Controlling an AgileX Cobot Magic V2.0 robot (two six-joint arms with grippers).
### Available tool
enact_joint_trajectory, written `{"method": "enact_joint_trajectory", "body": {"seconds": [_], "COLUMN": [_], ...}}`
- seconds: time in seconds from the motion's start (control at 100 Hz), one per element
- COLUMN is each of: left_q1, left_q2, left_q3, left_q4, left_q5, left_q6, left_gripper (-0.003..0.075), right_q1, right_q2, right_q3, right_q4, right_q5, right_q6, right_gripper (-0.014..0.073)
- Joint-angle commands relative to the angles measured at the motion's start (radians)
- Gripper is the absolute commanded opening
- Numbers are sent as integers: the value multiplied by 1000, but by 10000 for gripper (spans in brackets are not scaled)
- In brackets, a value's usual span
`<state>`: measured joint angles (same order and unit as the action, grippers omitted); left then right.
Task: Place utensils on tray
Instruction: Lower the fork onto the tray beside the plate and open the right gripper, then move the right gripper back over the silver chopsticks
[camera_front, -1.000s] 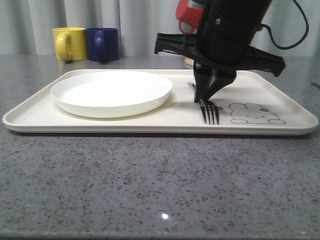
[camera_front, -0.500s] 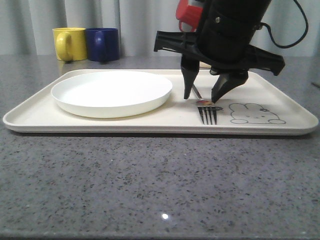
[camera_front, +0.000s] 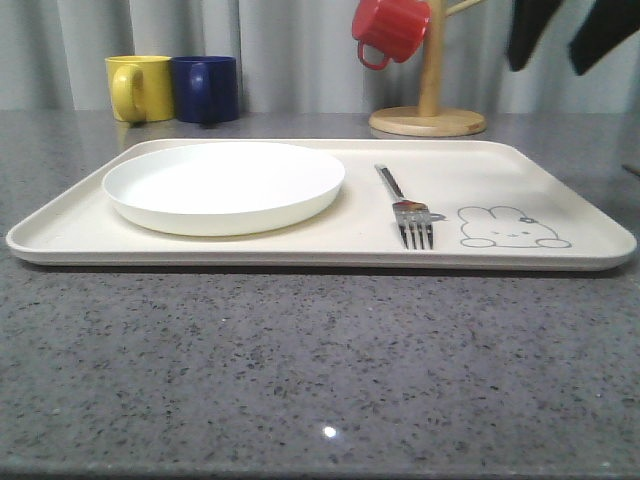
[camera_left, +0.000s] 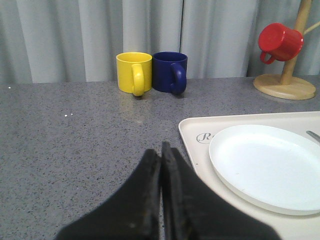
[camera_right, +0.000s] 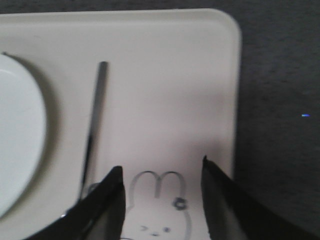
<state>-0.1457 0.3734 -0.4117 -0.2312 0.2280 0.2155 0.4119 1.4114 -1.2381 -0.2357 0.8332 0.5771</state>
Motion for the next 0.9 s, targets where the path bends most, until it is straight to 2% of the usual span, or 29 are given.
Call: {"method": "enact_joint_trajectory", "body": {"seconds": [0.0, 0.15, 0.45, 0.71, 0.89], "left_q1": [3, 3, 3, 3, 3], "left_q2": [5, 5, 5, 5, 5], "left_q3": [-26, -26, -26, -26, -26], "left_q4": [-7, -7, -7, -7, -7], "left_q5": [-81, -81, -81, -81, -81], "left_q6": [-12, -12, -12, -12, -12], "left_gripper": [-18, -18, -18, -18, -18], "right_q1": [-78, -224, -453, -499, -499], "right_q2": [-49, -49, -39, 8, 83], "right_q3": [-26, -14, 49, 59, 59], "right_q4": [-18, 12, 203, 305, 309], "right_q5": [24, 38, -6, -30, -49], "right_q6": [-93, -205, -417, -542, -550], "right_gripper": [371, 371, 371, 371, 371]}}
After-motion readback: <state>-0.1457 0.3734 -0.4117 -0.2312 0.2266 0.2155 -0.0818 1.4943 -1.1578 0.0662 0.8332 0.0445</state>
